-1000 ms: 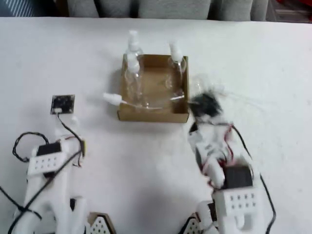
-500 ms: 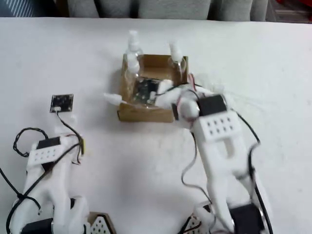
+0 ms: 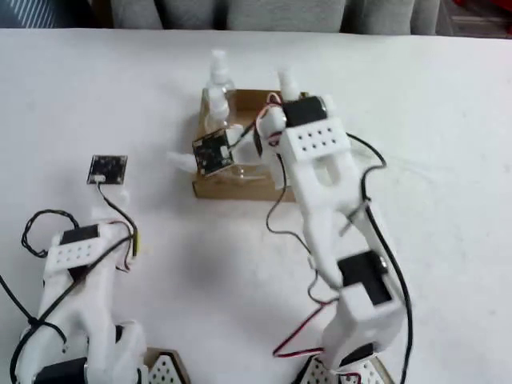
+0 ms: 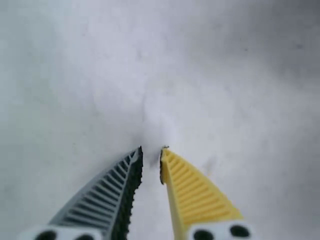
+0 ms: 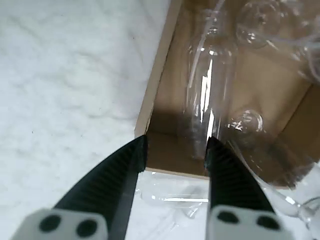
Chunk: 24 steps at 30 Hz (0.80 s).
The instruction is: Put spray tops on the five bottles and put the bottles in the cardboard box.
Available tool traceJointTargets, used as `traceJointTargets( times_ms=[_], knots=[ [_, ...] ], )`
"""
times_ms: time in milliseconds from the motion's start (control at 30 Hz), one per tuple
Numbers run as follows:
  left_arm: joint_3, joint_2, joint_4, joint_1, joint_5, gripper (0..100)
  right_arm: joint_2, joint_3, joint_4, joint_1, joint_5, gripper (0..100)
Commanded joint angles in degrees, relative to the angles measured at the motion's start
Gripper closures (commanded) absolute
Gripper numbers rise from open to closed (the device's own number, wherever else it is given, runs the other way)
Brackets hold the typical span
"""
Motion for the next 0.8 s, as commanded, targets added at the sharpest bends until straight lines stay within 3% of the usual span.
traceJointTargets(
  times_ms=[0, 167, 767],
  knots=[
    [-1.67, -0.22, -2.29, -0.22, -0.62, 92, 6.11, -10.11, 3.03, -0.84, 1.67, 81.8],
    [-1.41, -0.22, -2.73, -0.22, -0.62, 92, 13.32, -16.88, 5.14, -0.92, 1.41, 73.8],
    [-1.32, -0.04, -2.9, -0.22, -0.62, 92, 23.87, -22.33, 5.23, -1.71, -0.35, 75.5]
  ],
)
